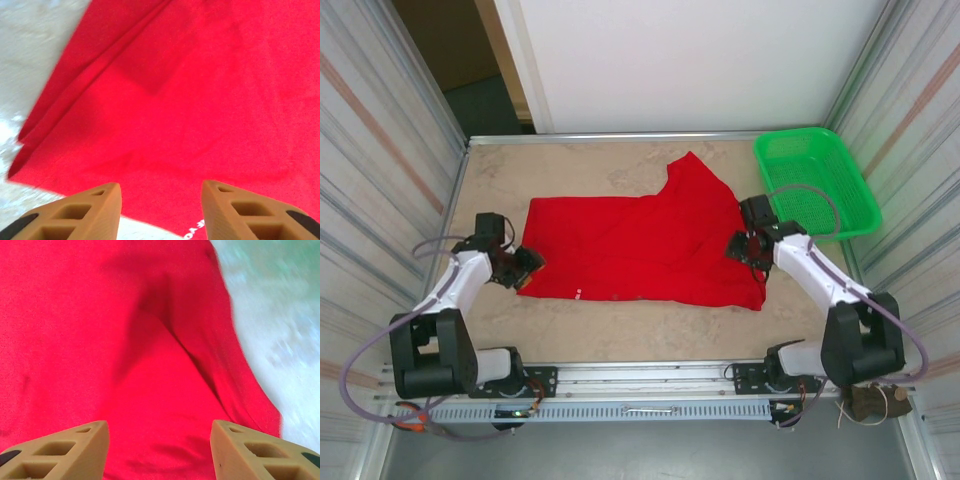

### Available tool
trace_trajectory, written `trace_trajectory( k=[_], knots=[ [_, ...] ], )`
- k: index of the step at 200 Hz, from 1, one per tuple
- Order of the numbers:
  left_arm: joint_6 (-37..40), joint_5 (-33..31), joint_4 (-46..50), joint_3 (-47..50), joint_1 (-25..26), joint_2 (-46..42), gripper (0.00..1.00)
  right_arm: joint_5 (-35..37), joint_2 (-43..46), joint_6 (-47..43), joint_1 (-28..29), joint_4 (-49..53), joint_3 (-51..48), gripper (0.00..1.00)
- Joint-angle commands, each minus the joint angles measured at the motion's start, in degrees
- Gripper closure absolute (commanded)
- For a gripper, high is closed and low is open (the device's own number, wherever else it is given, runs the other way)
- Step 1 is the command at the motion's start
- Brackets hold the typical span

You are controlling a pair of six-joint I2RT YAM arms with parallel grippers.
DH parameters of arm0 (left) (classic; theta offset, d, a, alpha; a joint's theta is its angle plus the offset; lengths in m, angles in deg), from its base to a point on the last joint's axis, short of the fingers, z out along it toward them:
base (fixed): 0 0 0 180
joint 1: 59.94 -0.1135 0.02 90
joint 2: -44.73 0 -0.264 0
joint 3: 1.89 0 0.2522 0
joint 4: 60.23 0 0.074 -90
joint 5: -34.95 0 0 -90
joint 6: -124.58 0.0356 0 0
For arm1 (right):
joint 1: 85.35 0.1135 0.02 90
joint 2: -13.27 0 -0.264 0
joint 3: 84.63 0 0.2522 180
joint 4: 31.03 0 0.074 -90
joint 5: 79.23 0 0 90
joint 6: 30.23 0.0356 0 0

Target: Fold the inside-out t-shirt

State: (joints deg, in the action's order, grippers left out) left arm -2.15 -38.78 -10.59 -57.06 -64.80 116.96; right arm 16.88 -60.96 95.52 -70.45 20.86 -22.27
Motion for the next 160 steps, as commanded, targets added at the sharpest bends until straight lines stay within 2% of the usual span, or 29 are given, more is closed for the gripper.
trace_trajectory(
  k=[1,35,75,87,96,106,113,141,152,160],
  knots=[
    [-1.16,-3.17,1.91,1.03,-1.80,-1.35,0.52,2.92,5.36,4.08,-0.18,6.70,-4.02,0.44],
    [0.16,-8.23,2.27,-1.76,-1.90,2.53,0.51,2.26,9.19,6.27,-0.48,7.31,-9.52,0.40],
    [0.05,-9.22,0.15,-2.03,-2.08,10.04,0.50,2.26,7.79,8.02,-0.87,5.21,-13.08,0.40],
    [-0.69,-7.72,-1.14,-0.97,-2.33,11.23,0.56,1.53,6.73,8.18,-1.81,4.32,-13.91,0.39],
    [-1.35,-6.63,-2.28,0.22,-2.58,11.52,0.66,0.43,5.95,8.35,-2.73,3.68,-14.55,0.41],
    [-2.08,-5.78,-3.03,1.40,-3.01,11.40,0.88,-0.59,5.36,8.62,-3.45,3.35,-15.12,0.44],
    [-2.70,-5.36,-3.45,2.24,-3.34,11.15,1.00,-0.81,5.33,8.96,-3.79,3.48,-15.43,0.49],
    [-4.83,-2.77,-4.16,5.92,-5.40,8.80,1.00,-0.93,9.90,10.73,-4.07,6.28,-16.26,0.80],
    [-5.96,-2.43,-3.91,7.49,-6.01,6.89,1.00,-1.09,12.68,11.71,-4.08,7.90,-16.53,0.89],
    [-7.00,-2.37,-3.35,8.72,-6.41,4.98,1.00,-1.13,14.64,12.74,-4.08,9.31,-16.53,0.91]
  ],
)
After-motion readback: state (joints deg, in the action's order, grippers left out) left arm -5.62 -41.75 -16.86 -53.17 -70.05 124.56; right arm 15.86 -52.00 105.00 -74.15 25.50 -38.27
